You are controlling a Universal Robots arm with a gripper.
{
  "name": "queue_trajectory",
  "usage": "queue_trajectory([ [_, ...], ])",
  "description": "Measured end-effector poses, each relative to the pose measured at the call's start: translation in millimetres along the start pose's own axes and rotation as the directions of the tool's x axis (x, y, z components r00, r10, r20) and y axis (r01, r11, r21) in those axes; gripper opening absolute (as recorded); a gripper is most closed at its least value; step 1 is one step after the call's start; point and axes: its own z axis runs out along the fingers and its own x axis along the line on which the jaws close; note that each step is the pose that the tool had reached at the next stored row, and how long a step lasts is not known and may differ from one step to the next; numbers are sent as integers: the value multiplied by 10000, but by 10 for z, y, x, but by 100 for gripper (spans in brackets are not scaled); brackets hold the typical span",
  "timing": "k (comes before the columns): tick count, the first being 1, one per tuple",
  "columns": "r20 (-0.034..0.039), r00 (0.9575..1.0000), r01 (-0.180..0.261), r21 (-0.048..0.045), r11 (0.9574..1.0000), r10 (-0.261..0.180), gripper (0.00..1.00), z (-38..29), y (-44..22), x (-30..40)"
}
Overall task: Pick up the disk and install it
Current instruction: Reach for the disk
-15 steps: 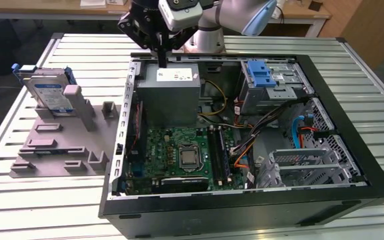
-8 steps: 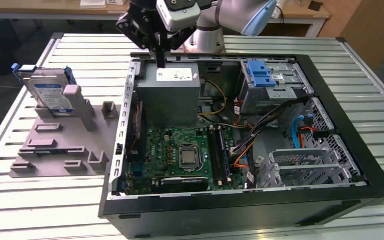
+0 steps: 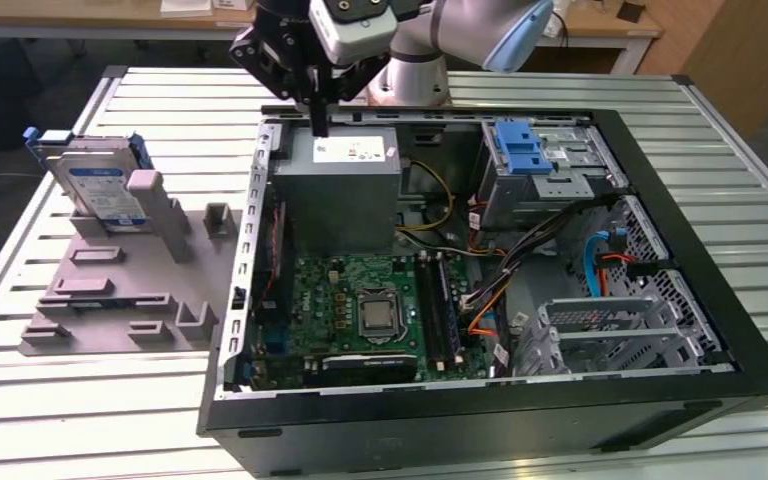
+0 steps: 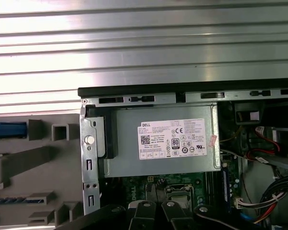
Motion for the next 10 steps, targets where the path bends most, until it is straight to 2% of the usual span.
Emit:
queue_trajectory([
  [10,-2,10000,-1,-1,10000,1,11,9,-1,15],
])
